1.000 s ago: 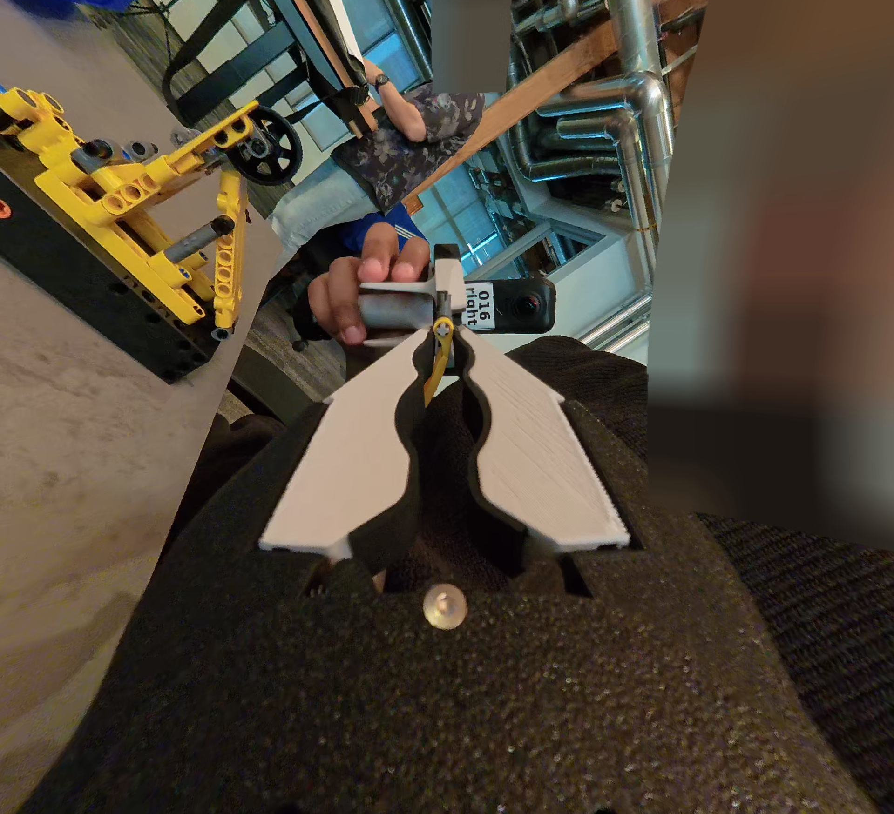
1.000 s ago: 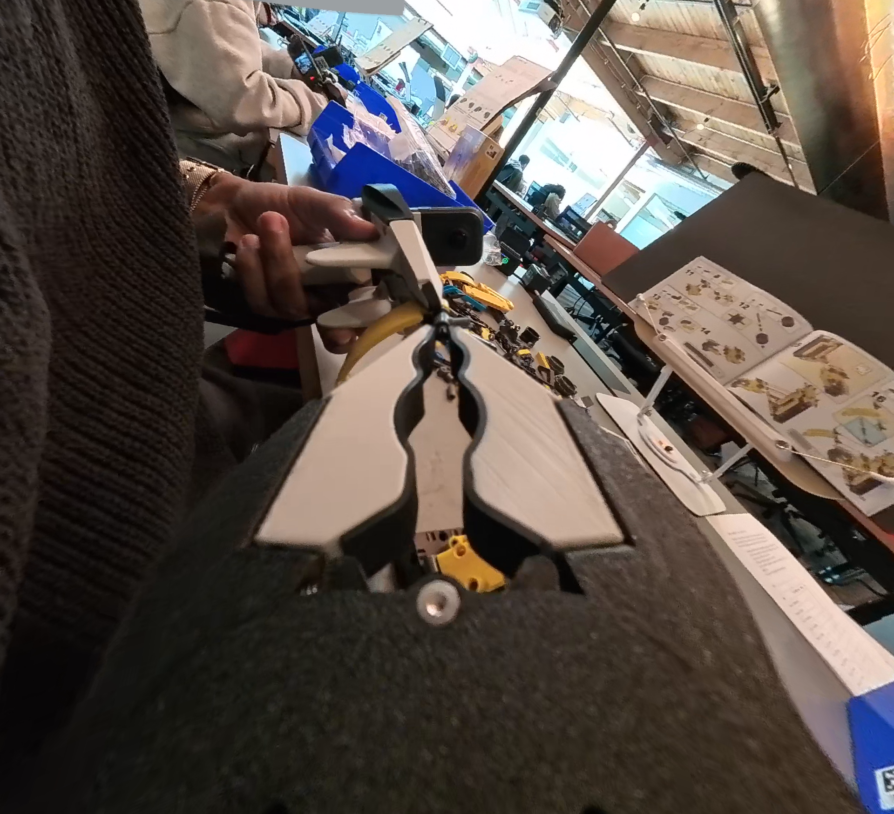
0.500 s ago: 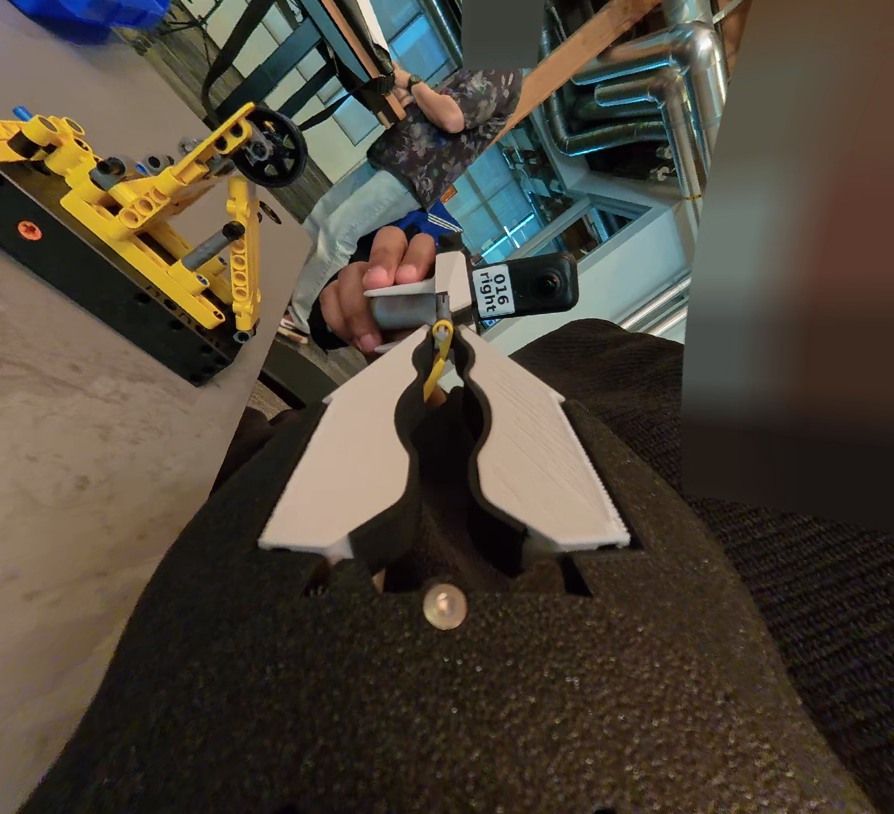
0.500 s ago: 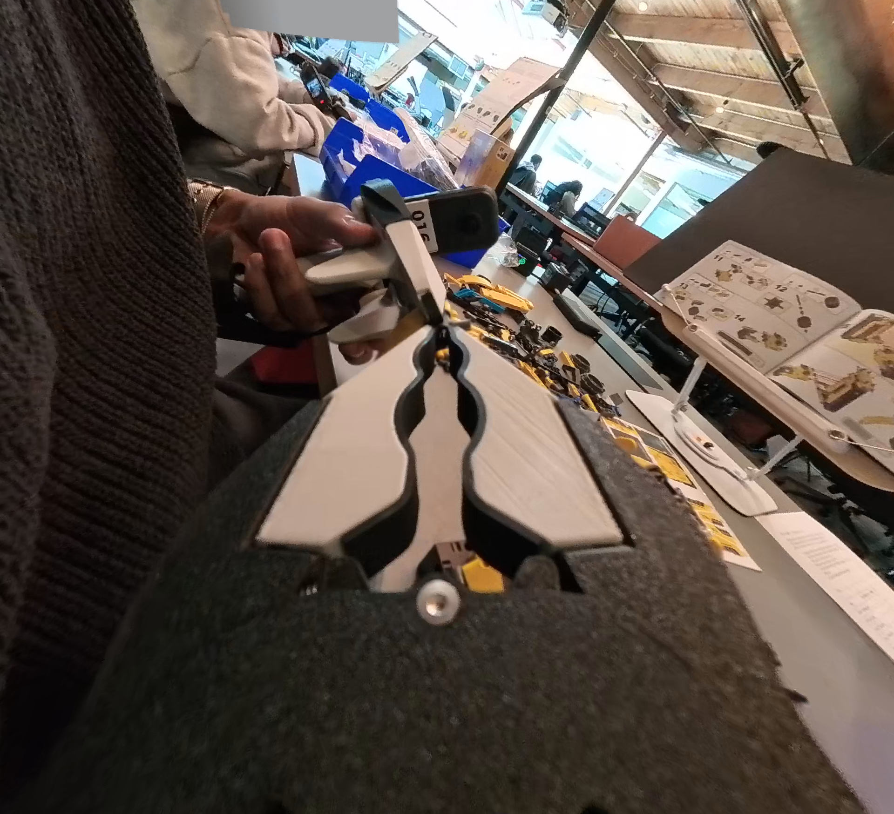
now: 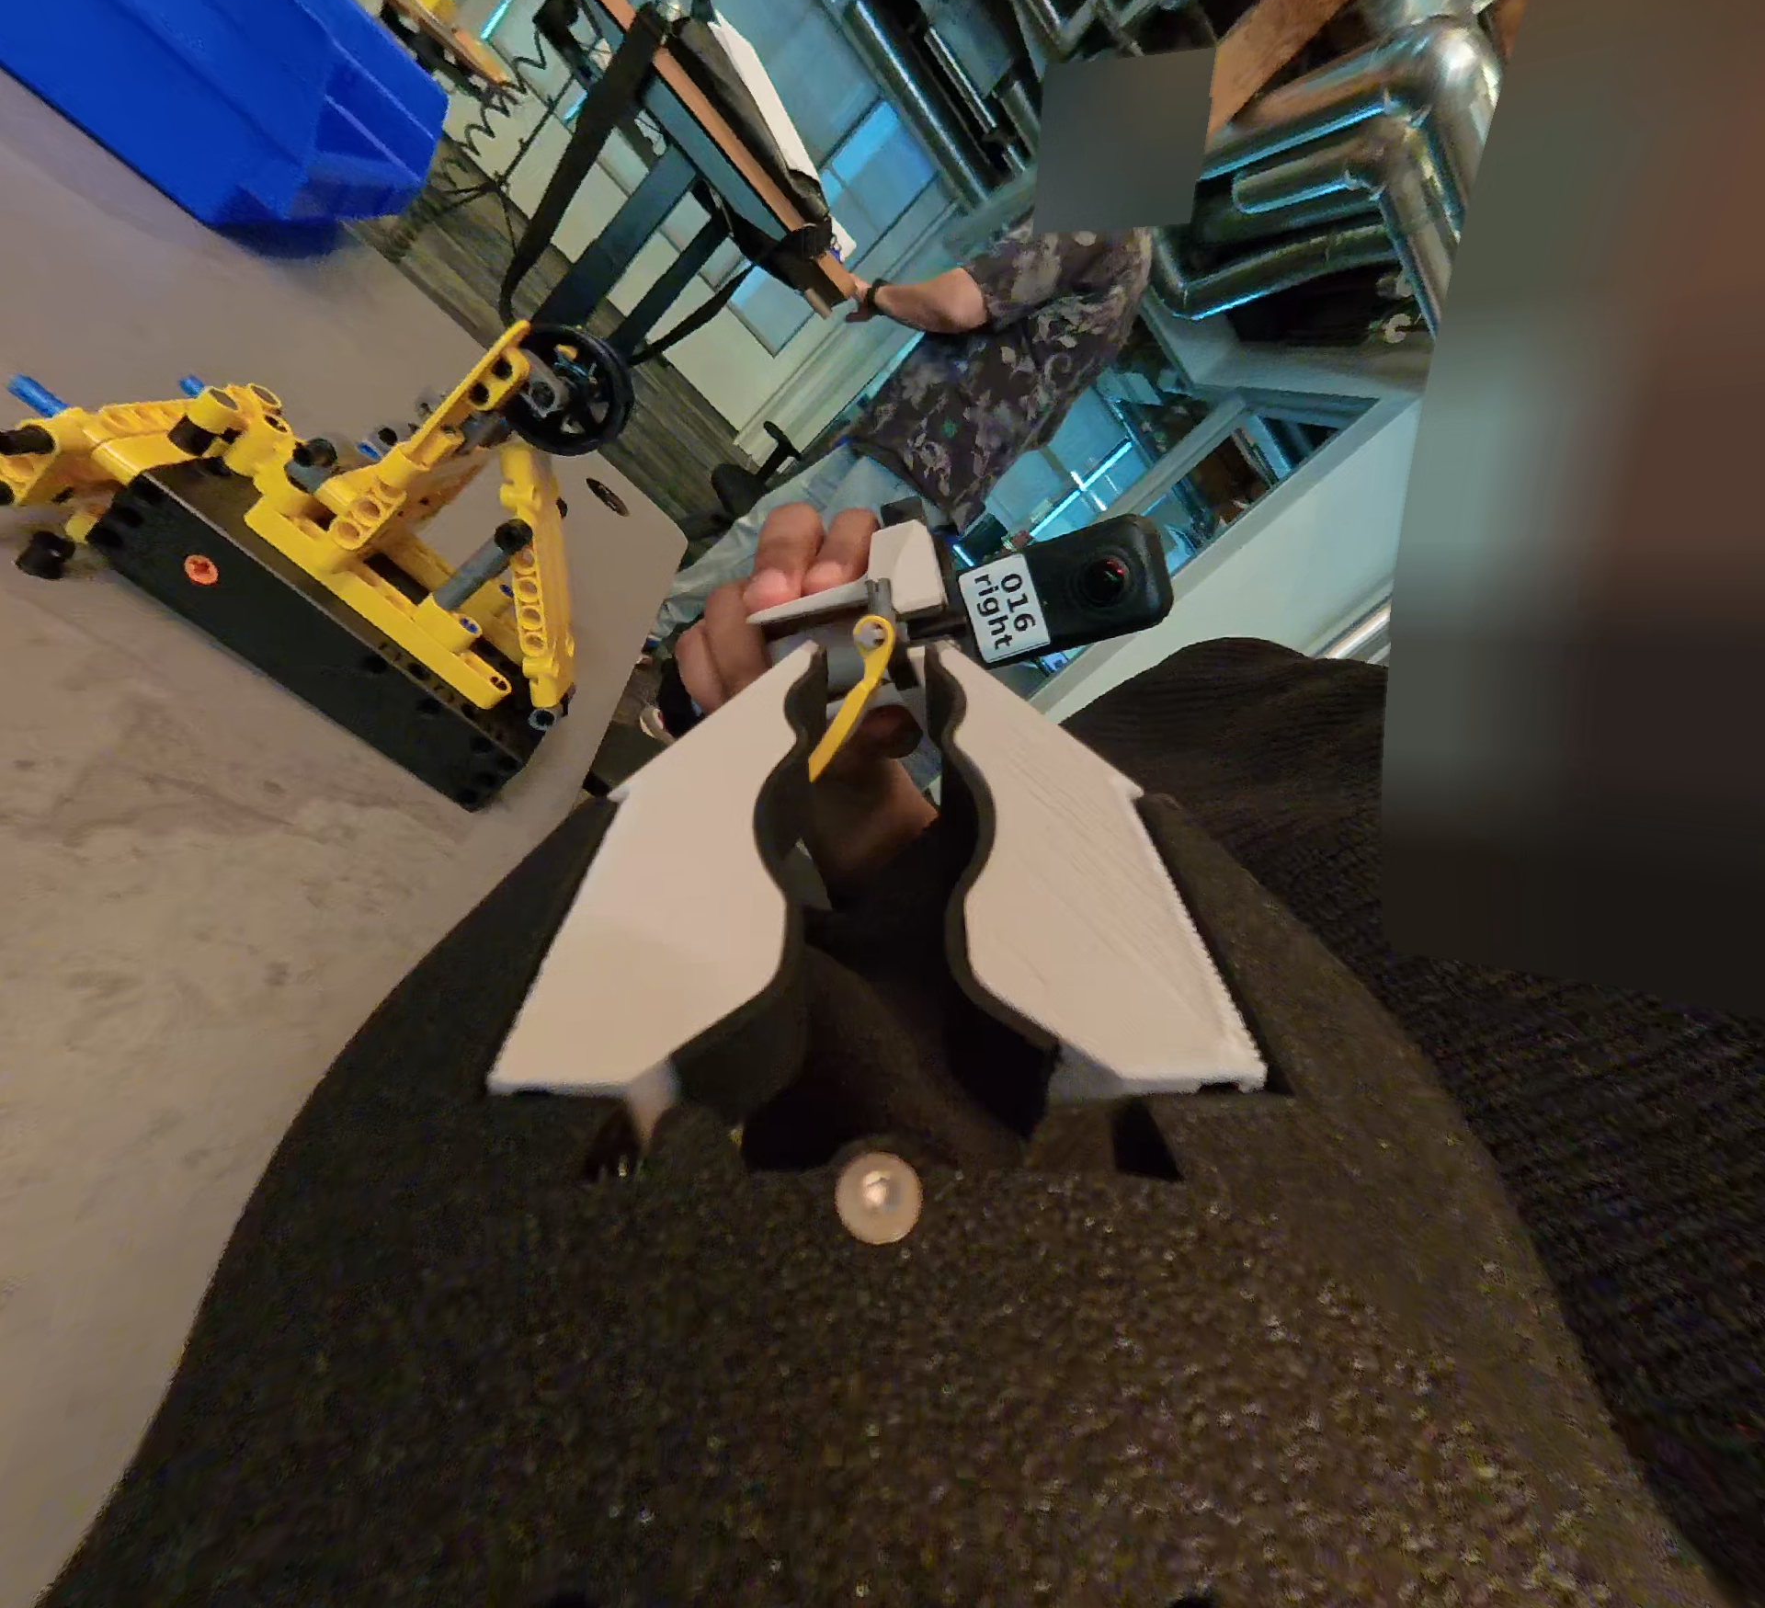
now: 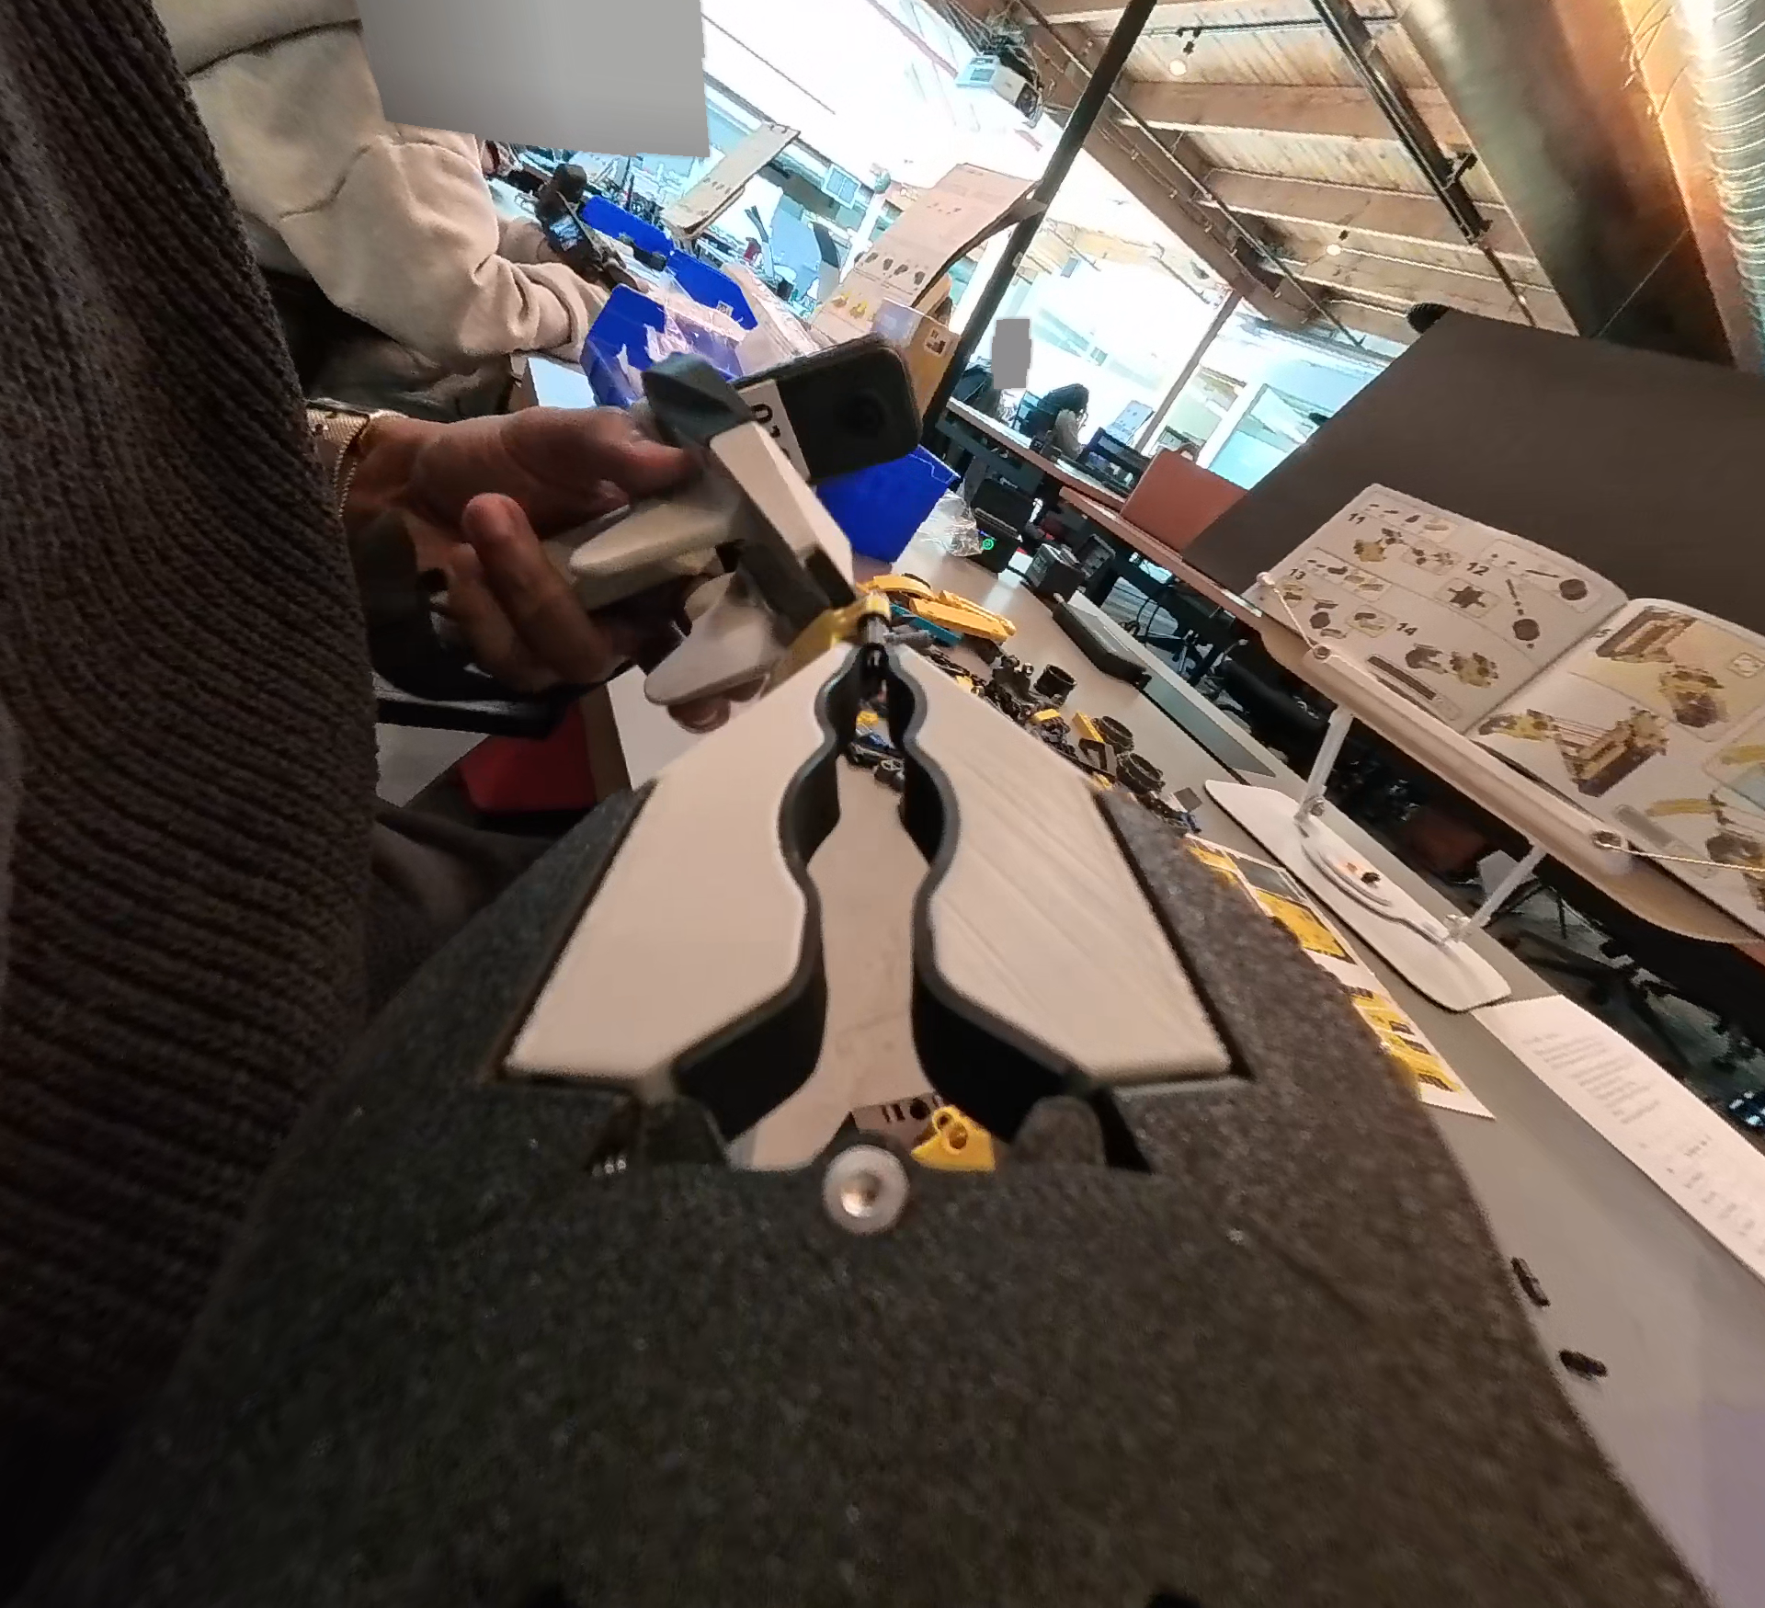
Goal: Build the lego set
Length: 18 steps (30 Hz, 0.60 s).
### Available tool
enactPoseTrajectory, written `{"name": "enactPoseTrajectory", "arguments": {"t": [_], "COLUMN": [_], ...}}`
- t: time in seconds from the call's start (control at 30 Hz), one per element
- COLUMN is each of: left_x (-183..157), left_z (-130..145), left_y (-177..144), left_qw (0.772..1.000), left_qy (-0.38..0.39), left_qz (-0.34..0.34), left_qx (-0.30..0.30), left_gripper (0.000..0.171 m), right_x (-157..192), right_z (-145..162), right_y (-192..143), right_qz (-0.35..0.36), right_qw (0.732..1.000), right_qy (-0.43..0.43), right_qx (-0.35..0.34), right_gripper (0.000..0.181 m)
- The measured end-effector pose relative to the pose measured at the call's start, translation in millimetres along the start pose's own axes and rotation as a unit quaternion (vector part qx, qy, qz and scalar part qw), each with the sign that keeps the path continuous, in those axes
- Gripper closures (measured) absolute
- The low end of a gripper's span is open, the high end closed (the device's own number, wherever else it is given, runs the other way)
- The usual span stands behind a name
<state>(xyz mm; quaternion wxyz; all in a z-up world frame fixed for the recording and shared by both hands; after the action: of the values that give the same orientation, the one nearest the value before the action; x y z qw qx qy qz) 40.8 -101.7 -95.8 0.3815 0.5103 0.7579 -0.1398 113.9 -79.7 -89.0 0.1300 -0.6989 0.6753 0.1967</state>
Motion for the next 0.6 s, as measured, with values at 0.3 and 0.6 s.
{"name": "enactPoseTrajectory", "arguments": {"t": [0.3, 0.6], "left_x": [-2.8, -6.3], "left_z": [1.6, 0.0], "left_y": [1.1, 0.2], "left_qw": [1.000, 1.000], "left_qy": [0.016, 0.000], "left_qz": [0.002, 0.022], "left_qx": [0.009, 0.006], "left_gripper": [0.168, 0.168], "right_x": [1.0, -0.7], "right_z": [-0.7, -3.5], "right_y": [0.5, -3.4], "right_qz": [-0.001, -0.003], "right_qw": [1.000, 1.000], "right_qy": [0.000, 0.004], "right_qx": [-0.007, -0.018], "right_gripper": [0.177, 0.156]}}
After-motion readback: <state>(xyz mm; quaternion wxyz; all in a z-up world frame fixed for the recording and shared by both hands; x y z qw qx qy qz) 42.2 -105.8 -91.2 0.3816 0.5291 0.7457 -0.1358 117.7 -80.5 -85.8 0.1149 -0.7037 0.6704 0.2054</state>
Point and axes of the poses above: each gripper's, where its closed fingertips meet, y out along the fingers, z out of its underside, x = y × z across the jaws, the point moved 4 cm from there along -y, back along the fingers, and after that the axes turned 1 degree about z, right-handed, at the moved point
